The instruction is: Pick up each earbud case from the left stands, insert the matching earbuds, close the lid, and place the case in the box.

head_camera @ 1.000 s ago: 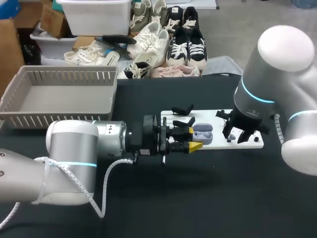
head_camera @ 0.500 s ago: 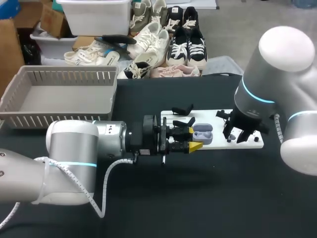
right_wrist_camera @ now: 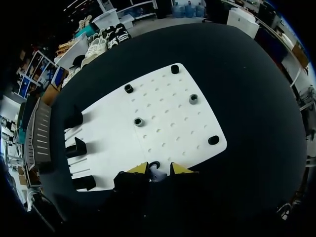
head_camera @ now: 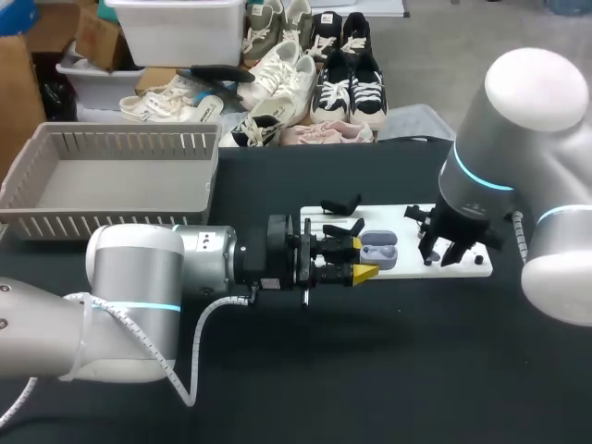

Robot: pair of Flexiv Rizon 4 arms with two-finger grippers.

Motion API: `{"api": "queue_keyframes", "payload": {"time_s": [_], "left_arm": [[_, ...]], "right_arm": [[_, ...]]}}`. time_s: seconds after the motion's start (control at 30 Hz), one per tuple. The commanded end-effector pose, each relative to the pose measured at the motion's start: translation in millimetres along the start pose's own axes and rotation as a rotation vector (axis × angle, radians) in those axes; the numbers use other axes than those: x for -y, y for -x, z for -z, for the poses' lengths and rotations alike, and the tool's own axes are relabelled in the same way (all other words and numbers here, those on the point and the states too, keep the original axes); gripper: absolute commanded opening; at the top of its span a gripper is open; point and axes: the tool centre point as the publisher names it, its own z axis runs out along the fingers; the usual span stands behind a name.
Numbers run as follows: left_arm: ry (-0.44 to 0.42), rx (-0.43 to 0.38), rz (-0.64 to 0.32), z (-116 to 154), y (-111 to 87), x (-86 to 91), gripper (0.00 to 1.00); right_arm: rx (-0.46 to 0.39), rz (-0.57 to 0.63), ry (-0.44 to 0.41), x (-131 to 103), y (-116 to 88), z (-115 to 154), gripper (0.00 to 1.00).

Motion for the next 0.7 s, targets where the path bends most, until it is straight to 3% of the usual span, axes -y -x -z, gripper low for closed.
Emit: {"api": "queue_keyframes", "payload": {"time_s": [0.03,0.07,0.1,0.7], "left_arm": [[0.006,-0.002,-0.001,-0.3,0.5,1.5,0.0],[0.006,-0.002,-0.001,-0.3,0.5,1.5,0.0],[0.006,-0.002,-0.001,-0.3,0.5,1.5,0.0],[0.006,-0.002,-0.001,-0.3,0.5,1.5,0.0]], "right_arm": [[-0.004,0.003,-0.002,-0.9,0.8,-1.0,0.2],[-0.005,0.003,-0.002,-1.0,0.5,-1.1,0.06],[-0.006,0.004,-0.001,-1.2,-0.1,-1.0,0.0],[-0.003,0.008,0.001,0.6,-2.4,4.8,0.0]]}}
